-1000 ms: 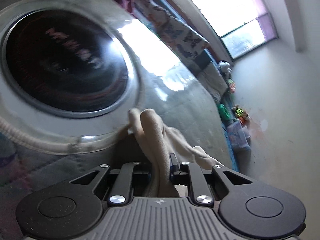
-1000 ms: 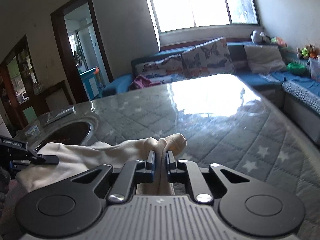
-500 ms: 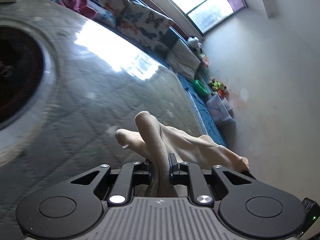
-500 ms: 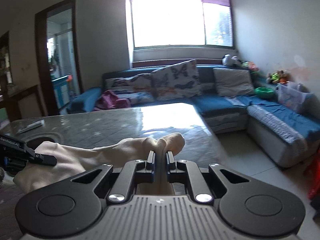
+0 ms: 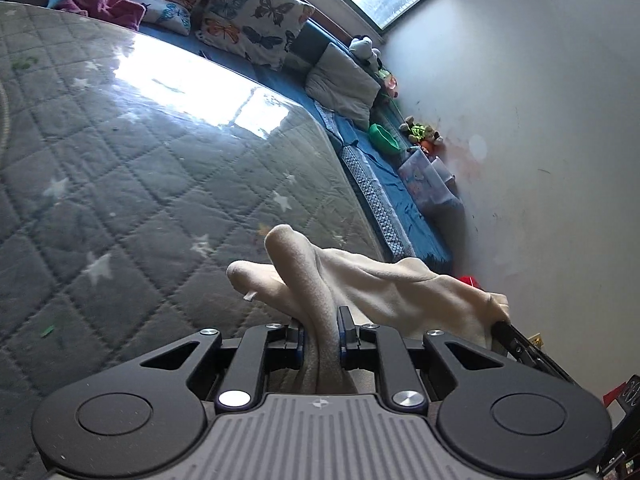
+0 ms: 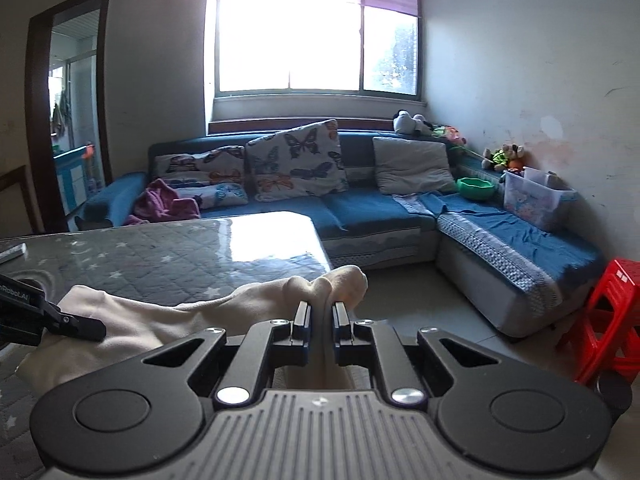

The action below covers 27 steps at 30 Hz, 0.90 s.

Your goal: Fold clothes

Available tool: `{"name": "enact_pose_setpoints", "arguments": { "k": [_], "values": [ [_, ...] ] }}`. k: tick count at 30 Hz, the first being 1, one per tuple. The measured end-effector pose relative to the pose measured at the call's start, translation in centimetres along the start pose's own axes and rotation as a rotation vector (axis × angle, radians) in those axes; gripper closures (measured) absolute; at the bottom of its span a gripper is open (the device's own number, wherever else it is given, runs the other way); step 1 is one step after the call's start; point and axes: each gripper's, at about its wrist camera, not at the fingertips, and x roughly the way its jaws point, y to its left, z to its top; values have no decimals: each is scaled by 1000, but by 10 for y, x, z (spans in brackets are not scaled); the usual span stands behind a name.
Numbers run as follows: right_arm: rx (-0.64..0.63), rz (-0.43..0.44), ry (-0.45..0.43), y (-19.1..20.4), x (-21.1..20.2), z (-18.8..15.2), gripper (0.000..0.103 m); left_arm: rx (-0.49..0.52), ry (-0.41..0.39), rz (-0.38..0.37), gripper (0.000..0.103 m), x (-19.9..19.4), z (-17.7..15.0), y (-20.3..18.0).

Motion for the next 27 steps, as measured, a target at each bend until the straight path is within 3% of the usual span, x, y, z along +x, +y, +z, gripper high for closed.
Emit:
{"name": "enact_pose_setpoints", "arguments": {
  "k": [21, 27],
  "values": [
    [0, -47, 70, -20, 47, -19, 94, 14, 68, 57, 86, 37, -7, 8],
    [12, -60, 100, -25, 60, -27, 93, 18, 75, 82, 82, 40, -9, 10]
  ]
}}
